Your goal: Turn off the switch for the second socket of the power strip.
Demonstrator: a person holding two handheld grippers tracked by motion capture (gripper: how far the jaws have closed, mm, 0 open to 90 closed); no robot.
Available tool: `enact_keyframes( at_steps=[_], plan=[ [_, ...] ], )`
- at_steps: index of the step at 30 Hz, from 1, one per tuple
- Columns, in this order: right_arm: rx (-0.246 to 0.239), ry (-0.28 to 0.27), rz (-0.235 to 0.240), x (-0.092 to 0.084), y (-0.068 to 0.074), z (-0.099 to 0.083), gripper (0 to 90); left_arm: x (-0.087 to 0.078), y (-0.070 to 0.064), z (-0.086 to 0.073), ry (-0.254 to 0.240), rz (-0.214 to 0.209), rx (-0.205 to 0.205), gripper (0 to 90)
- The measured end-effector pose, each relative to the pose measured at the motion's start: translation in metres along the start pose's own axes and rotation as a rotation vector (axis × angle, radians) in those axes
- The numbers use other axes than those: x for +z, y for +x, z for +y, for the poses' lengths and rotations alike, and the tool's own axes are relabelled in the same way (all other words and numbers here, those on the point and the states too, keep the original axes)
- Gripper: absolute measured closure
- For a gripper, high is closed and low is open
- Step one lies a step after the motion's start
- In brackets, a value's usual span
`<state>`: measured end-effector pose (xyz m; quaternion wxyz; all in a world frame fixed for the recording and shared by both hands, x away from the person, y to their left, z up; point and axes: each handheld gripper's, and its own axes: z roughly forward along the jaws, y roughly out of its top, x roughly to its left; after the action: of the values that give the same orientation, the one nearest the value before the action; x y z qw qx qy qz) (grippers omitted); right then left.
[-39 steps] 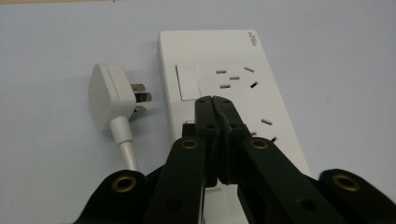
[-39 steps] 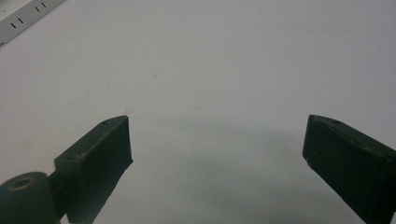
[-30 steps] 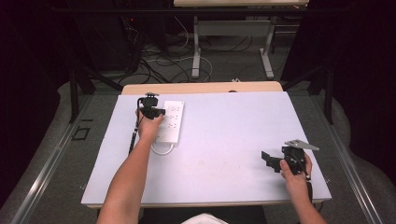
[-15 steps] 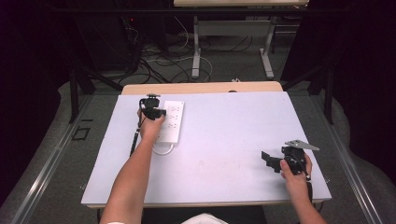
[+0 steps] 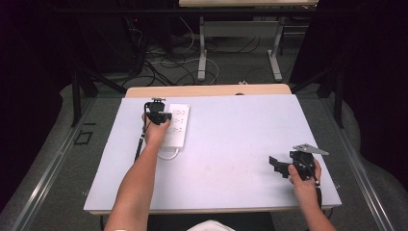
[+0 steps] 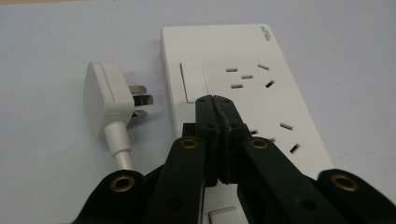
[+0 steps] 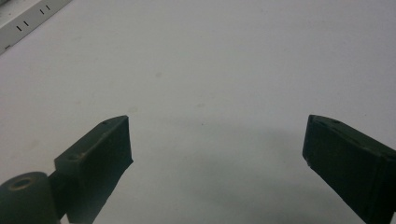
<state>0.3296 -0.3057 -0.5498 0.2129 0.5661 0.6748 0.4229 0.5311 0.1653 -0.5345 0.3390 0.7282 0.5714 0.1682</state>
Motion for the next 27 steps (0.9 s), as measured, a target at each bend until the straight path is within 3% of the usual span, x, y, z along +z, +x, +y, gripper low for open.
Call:
enact_keyframes(
  at_steps=[12,20,27],
  plan=[
    [-0.003,0.001,0.001,-0.0001,-0.0016,-0.0006,7.5,0.0018,0.0012,-0.0015,-0.014,0.002,0.013,90.0],
    [-0.003,0.002,0.0,0.001,-0.0024,-0.0007,7.5,0.0023,0.0009,-0.0012,-0.02,-0.007,-0.013,89.9],
    [-0.001,0.003,0.002,0.0014,-0.0028,-0.0009,7.5,0.0002,0.0014,-0.0005,-0.004,0.006,0.004,88.3]
  ],
)
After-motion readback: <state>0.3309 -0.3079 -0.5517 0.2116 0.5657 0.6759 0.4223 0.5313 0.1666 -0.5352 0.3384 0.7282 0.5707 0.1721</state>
